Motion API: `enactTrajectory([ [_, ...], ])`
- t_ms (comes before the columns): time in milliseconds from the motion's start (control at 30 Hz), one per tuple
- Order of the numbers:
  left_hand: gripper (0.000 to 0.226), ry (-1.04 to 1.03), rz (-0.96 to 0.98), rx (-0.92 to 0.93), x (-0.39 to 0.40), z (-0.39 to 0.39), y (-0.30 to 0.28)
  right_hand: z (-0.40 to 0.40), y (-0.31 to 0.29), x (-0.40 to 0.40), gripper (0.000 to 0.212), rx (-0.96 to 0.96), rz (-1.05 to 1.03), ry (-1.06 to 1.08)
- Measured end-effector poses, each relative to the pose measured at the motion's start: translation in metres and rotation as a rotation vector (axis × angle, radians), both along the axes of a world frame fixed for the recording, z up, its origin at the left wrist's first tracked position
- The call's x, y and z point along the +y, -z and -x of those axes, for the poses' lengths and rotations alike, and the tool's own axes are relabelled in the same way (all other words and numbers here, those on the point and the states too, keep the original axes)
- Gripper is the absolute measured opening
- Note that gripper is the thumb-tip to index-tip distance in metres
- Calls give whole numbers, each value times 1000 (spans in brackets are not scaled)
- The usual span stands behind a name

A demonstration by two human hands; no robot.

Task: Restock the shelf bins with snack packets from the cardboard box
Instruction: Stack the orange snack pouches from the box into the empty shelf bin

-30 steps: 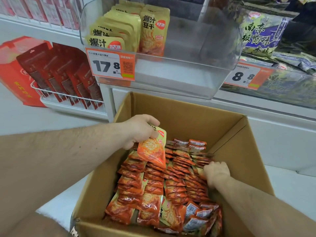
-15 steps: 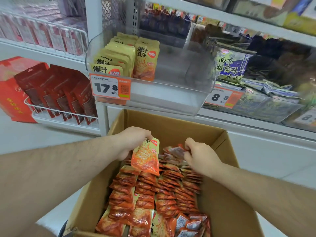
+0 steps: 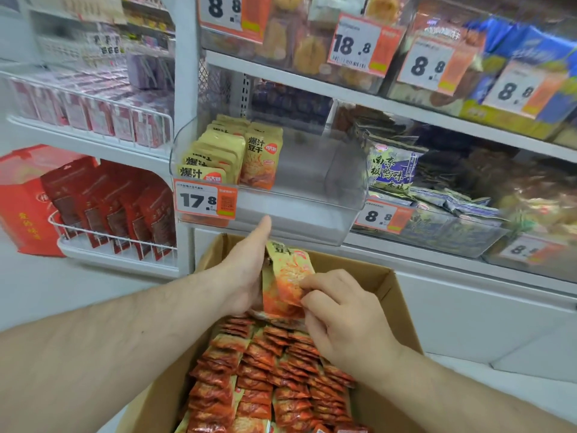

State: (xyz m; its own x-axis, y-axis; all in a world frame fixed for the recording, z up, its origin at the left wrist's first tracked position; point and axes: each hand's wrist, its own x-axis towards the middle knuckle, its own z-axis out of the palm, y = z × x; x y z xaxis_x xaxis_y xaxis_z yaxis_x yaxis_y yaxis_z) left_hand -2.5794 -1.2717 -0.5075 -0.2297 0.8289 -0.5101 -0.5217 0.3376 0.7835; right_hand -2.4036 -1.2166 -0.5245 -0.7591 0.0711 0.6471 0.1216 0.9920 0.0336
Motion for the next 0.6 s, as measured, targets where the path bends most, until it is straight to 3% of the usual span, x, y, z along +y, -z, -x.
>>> enactTrajectory([
  [33, 78, 28, -1, 31, -3, 0, -3, 1, -1, -1, 5, -23, 1, 3],
  [133, 31, -40, -74, 319, -5, -2, -5, 2, -6, -1, 2, -69, 60, -36],
  [233, 49, -103, -164, 469, -6, -2, -6, 0, -18, 3, 19, 0, 197, -59],
  [300, 61, -63, -246, 513, -9, -2, -9, 1, -32, 9, 31, 87, 414, 153],
  [367, 72, -2, -317, 547, -11, -2, -12, 4, -43, 17, 46, 32, 798, 349],
  [433, 80, 39, -342, 590, -9, -2, -13, 8, -47, 23, 60, -90, 1226, 309],
  [500, 81, 61, -350, 582, -7, -4, -16, 9, -47, 23, 56, -127, 1425, 212],
  [600, 69, 115, -371, 578, -5, -5, -20, 11, -47, 19, 35, -129, 1465, 182],
])
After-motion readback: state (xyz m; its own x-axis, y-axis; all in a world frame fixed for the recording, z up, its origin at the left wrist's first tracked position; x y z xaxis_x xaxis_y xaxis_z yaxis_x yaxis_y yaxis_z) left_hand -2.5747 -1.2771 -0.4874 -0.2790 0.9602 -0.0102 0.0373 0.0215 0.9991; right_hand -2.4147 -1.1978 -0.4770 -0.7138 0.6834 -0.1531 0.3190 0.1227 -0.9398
